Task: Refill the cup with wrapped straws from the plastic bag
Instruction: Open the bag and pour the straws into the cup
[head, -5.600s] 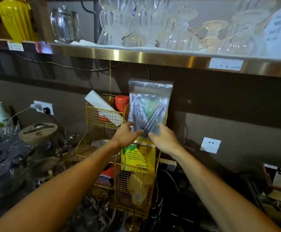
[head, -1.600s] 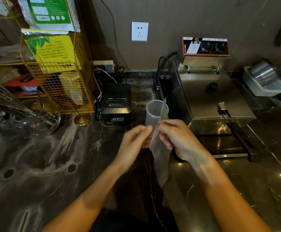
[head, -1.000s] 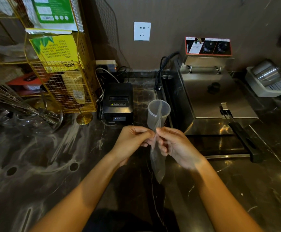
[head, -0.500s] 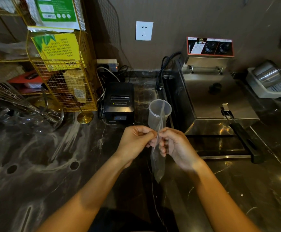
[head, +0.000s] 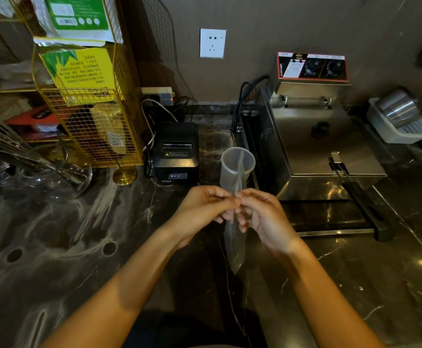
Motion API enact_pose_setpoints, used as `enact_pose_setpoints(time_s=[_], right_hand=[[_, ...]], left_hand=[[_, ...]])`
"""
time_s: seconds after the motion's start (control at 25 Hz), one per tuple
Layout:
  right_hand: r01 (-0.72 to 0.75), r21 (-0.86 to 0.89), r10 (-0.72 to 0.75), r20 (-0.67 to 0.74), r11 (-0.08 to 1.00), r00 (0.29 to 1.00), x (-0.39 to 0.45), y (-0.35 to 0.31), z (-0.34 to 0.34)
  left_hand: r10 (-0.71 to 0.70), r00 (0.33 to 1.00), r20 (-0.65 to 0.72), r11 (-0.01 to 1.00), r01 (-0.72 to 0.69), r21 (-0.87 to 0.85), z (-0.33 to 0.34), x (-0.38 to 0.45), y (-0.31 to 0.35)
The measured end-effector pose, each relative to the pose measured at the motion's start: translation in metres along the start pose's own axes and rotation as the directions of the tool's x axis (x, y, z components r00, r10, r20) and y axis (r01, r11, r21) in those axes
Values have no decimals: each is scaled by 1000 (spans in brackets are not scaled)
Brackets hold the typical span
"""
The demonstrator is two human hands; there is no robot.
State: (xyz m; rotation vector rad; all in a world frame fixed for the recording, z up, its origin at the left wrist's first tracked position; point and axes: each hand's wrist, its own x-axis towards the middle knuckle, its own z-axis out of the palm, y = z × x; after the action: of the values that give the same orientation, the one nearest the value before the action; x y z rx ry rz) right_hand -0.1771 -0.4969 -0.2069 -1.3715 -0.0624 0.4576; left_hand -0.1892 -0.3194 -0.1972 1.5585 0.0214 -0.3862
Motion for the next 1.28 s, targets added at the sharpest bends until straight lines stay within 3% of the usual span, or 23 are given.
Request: enact_pose_setpoints(time_s=[0.16,0.28,0.36,0.48,0.6,0.84,1.04,1.16,1.28], right_hand=[[-56,-88,52,-52,995,997,-3,-7,-5],[-130,-321,82,-159,938,984,-9,-11,-5],[-211,-442,116,-232,872,966,-10,-12,-2],[-255,-598,98,-283,760,954,-8,-11,4],[-223,-625,34,-299,749,954,-5,-11,7],[-298,-745,30,-350,597,936,-11,-22,-6],[-173,-867,-159,-275,467,948,-3,-24,3],[-101,-880,-208,-219,463,953,-2,-24,4],[-119,-857,-131,-212,502,969,-10,-25,-1]], left_hand=[[-49,999,-4,998,49,-34,-9,-2,5],[0,985,-174,993,21,120,-13,-1,1],[69,974,-214,959,-6,283,-12,0,-1],[119,989,-93,891,-65,449,-5,2,-2],[182,983,-17,869,-153,471,0,6,-2],[237,936,-261,824,-51,565,-10,5,-2],[169,986,7,778,-137,613,0,5,0],[248,967,-64,713,-137,688,2,11,5],[296,954,-42,678,-179,713,4,14,6]])
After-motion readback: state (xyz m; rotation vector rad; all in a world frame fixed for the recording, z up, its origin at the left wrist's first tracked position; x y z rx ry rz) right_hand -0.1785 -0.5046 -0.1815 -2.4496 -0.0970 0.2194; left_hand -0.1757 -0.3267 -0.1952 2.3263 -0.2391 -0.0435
